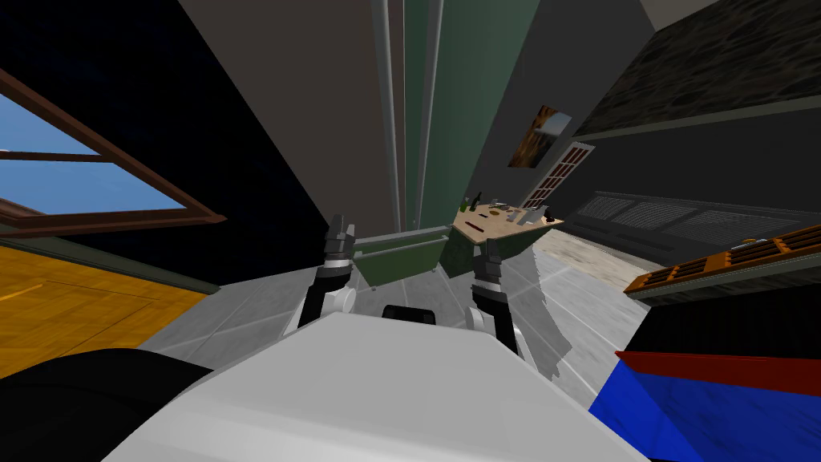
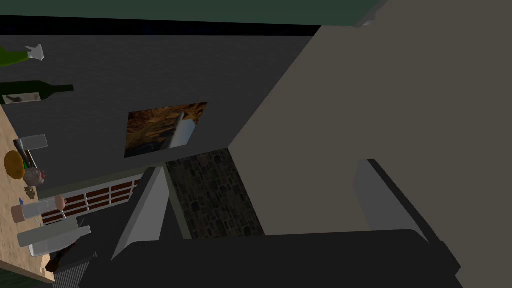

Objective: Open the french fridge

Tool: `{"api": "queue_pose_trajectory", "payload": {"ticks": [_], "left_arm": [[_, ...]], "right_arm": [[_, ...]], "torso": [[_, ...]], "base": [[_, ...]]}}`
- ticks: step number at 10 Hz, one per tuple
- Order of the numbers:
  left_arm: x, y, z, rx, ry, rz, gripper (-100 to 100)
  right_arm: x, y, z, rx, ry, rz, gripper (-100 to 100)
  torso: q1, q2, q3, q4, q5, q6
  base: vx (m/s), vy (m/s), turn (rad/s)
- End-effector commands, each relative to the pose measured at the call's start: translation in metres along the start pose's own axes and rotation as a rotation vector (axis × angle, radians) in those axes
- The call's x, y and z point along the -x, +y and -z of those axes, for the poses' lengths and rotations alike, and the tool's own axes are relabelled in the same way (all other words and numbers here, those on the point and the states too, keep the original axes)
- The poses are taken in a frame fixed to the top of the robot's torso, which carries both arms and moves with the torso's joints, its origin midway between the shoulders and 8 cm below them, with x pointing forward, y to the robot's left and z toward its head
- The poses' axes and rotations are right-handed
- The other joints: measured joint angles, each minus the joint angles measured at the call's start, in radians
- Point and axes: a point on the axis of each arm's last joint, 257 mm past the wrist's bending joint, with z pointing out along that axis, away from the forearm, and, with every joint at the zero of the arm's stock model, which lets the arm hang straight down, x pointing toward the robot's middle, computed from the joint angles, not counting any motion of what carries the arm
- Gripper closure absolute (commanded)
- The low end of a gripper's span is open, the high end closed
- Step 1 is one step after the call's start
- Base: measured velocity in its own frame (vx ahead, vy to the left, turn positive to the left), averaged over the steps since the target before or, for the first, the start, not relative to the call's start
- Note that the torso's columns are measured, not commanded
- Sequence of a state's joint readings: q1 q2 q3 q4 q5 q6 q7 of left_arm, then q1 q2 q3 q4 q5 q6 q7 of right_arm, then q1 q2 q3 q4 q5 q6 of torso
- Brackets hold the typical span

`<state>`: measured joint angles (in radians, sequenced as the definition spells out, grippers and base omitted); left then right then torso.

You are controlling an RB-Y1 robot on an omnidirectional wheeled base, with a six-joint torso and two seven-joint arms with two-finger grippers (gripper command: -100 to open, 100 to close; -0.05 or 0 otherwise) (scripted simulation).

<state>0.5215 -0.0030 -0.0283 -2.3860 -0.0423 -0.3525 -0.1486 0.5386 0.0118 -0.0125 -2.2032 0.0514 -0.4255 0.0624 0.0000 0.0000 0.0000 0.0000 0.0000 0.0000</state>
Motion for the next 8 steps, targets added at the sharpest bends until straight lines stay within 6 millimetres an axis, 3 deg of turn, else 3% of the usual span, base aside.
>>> {"api": "queue_pose_trajectory", "payload": {"ticks": [1,8], "left_arm": [[0.0000,0.0000,0.0000,0.000,0.000,0.000,0],[0.0000,-0.0002,0.0000,0.000,0.000,0.000,0]], "right_arm": [[0.0000,0.0000,0.0000,0.000,0.000,0.000,0],[0.0000,0.0002,0.0000,0.000,0.000,0.000,0]], "torso": [[0.000,0.040,-0.082,0.041,0.000,0.000],[0.000,0.544,-1.087,0.544,0.000,0.000]], "base": [[0.000,0.000,0.000],[0.000,0.000,0.000]]}}
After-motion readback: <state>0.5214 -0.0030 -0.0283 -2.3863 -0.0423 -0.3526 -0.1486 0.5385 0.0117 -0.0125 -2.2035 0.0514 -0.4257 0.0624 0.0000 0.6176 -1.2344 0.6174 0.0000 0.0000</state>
